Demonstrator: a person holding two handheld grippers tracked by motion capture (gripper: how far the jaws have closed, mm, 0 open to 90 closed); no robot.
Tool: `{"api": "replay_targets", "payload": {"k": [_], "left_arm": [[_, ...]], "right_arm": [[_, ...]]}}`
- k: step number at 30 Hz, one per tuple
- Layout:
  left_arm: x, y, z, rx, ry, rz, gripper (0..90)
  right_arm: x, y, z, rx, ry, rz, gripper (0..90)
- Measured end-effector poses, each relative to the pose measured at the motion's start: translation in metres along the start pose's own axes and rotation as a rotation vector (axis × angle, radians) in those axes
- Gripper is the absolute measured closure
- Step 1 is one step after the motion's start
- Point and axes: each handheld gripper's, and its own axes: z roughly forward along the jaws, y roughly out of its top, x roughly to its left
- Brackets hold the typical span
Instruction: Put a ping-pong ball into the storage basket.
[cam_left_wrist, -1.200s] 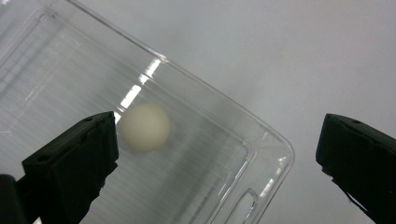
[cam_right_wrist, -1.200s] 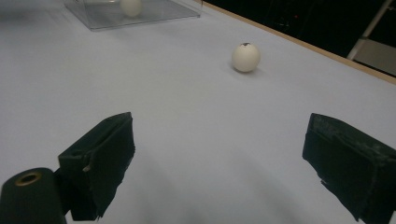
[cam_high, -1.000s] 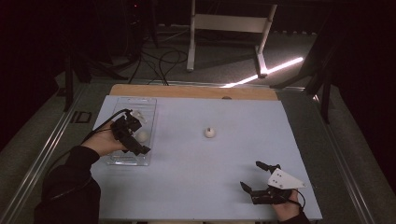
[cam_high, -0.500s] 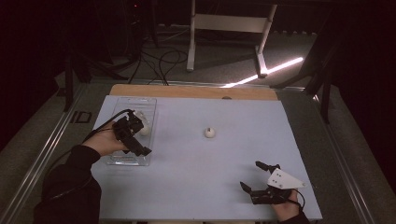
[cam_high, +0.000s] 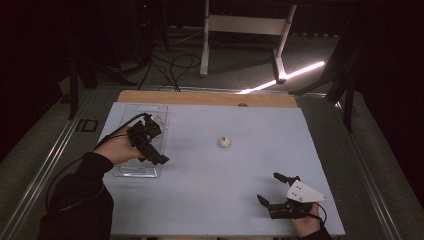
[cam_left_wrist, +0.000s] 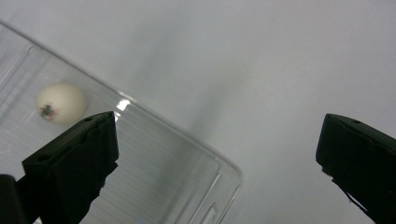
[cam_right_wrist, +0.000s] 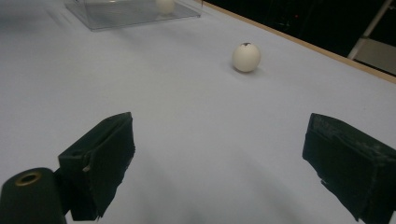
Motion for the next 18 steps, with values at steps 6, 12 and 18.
{"api": "replay_targets", "payload": {"k": [6, 12, 18], "left_arm": [[-0.008, 0.011, 0.000, -0.005, -0.008, 0.011, 0.2], [-0.017, 0.023, 0.003, -0.010, -0.013, 0.034, 0.2], [-0.024, 0.033, 0.004, -0.016, -0.028, 0.049, 0.3]], "right_arm": [[0.000, 0.000, 0.000, 0.000, -0.001, -0.002, 8.9], [0.000, 0.000, 0.000, -0.001, -0.001, 0.000, 8.9], [0.000, 0.000, 0.000, -0.001, -0.003, -0.002, 8.9]]}}
